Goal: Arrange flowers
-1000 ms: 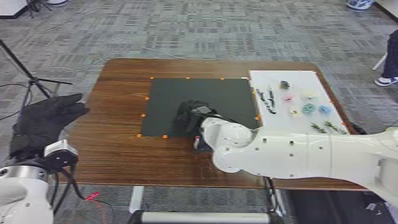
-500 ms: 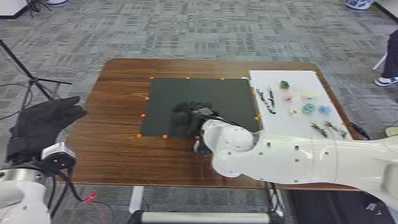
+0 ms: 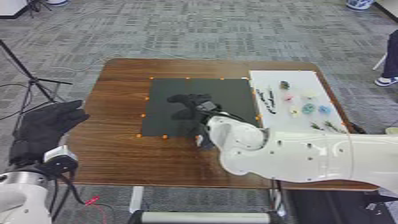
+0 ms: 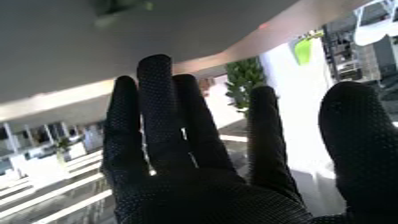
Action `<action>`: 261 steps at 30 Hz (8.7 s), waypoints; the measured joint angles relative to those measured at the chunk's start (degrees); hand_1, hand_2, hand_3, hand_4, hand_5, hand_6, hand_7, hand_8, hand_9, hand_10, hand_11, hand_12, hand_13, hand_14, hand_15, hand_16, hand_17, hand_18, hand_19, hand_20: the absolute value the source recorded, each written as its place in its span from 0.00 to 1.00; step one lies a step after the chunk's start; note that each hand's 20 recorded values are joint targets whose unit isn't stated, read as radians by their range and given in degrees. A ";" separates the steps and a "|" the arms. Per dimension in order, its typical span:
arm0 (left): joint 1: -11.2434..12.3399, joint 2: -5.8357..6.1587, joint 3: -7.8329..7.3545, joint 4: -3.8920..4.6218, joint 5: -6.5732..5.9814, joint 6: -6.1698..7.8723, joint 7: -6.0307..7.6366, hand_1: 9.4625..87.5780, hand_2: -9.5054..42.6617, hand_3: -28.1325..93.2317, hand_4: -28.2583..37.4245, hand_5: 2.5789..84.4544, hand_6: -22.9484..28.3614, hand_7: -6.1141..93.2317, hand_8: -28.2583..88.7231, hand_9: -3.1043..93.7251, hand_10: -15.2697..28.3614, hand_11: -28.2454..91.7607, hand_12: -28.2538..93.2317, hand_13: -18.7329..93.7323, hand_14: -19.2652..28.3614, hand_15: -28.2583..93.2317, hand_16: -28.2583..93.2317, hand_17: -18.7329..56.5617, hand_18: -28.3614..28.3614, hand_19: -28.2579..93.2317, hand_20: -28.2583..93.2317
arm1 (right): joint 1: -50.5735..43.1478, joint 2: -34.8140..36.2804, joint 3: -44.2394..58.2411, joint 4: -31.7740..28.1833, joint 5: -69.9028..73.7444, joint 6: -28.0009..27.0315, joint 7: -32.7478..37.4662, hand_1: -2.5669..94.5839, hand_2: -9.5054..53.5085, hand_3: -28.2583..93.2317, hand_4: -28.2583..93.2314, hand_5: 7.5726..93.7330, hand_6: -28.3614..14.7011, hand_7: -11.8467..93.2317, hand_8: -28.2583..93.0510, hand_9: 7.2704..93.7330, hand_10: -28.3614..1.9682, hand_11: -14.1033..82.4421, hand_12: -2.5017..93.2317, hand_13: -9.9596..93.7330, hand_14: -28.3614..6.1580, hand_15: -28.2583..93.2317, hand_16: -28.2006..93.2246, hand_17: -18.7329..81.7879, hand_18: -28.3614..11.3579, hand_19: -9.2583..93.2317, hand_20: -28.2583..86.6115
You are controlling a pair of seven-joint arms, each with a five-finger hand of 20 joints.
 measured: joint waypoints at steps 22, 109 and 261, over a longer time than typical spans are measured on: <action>0.85 0.00 0.06 -0.07 -0.23 0.40 1.04 0.22 0.28 0.95 0.12 0.66 0.74 0.27 0.15 0.54 0.85 0.60 0.33 0.48 0.92 0.74 0.14 0.19 0.82 0.62 0.33 | -1.60 1.91 5.60 4.97 7.79 -16.46 -3.30 0.16 0.38 0.91 0.04 0.30 0.72 0.27 0.11 0.48 0.34 0.32 0.17 0.54 0.11 0.81 0.32 0.29 0.00 0.79 0.45; 3.63 0.00 -1.39 -1.17 -2.27 3.60 2.70 0.22 0.29 0.95 0.12 0.66 0.74 0.27 0.15 0.54 0.85 0.60 0.33 0.48 0.92 0.74 0.14 0.19 0.82 0.62 0.33 | -5.68 3.10 6.95 -3.10 6.52 -12.49 -1.68 0.15 0.38 0.91 0.05 0.41 0.61 0.25 0.12 0.54 0.29 0.33 0.17 0.55 0.11 0.81 0.34 0.27 0.00 0.78 0.47; 6.41 1.16 0.18 -1.15 3.54 -0.38 4.45 0.19 0.13 0.95 0.10 0.66 0.66 0.19 0.15 0.53 0.80 0.51 0.33 0.47 0.88 0.67 0.17 0.18 0.81 0.59 0.34 | -20.93 37.42 22.41 -9.92 -14.57 0.91 21.96 0.35 0.15 0.89 0.03 0.53 0.57 0.31 0.10 0.64 0.34 0.40 0.18 0.65 0.33 0.79 0.35 0.38 0.03 0.90 0.31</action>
